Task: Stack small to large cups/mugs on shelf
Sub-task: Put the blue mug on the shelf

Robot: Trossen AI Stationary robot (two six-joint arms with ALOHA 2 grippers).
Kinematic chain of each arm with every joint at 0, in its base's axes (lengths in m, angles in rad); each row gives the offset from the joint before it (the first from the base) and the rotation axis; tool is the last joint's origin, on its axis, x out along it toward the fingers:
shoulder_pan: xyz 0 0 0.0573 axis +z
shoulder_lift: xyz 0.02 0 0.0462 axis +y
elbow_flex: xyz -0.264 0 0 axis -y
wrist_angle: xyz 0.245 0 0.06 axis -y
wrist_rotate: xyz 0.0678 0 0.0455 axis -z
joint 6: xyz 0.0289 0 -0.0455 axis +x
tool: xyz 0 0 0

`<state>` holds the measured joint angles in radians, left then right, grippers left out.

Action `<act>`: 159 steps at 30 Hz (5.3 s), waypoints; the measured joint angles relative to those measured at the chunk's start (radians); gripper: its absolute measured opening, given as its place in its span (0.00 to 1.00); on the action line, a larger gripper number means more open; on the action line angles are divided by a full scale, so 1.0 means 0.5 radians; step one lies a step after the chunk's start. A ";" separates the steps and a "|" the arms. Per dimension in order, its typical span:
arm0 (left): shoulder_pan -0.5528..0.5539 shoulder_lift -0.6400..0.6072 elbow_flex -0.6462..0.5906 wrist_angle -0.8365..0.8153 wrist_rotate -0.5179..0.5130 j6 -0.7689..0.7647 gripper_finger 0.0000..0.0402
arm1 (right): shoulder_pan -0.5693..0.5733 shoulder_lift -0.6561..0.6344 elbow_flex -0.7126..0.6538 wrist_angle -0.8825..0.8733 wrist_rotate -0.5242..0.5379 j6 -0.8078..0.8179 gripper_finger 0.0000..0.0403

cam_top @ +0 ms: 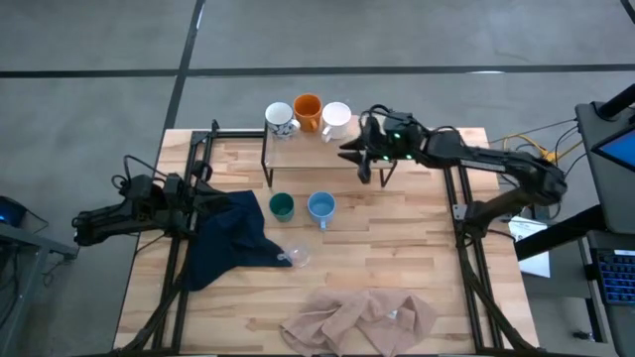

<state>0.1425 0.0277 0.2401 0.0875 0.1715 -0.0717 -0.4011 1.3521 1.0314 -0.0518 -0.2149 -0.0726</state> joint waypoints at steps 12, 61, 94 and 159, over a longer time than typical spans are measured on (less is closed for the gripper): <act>0.001 -0.001 0.276 -0.449 0.000 0.168 0.00 | 0.345 -0.792 -0.393 -0.022 0.013 0.049 0.20; 0.000 -0.002 0.384 -0.733 0.115 0.046 0.00 | 1.441 0.899 -0.909 1.973 1.659 1.109 0.26; -0.001 -0.002 0.384 -0.716 0.170 0.045 0.00 | 1.460 1.063 -0.543 1.426 1.845 1.234 0.26; 0.000 -0.001 0.387 -0.716 0.225 -0.055 0.00 | 1.355 1.516 -0.172 1.587 2.003 1.070 0.23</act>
<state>0.1423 0.0273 0.4335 -0.2707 0.2838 -0.0994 0.2764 2.1101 0.9455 0.7415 0.7863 0.4625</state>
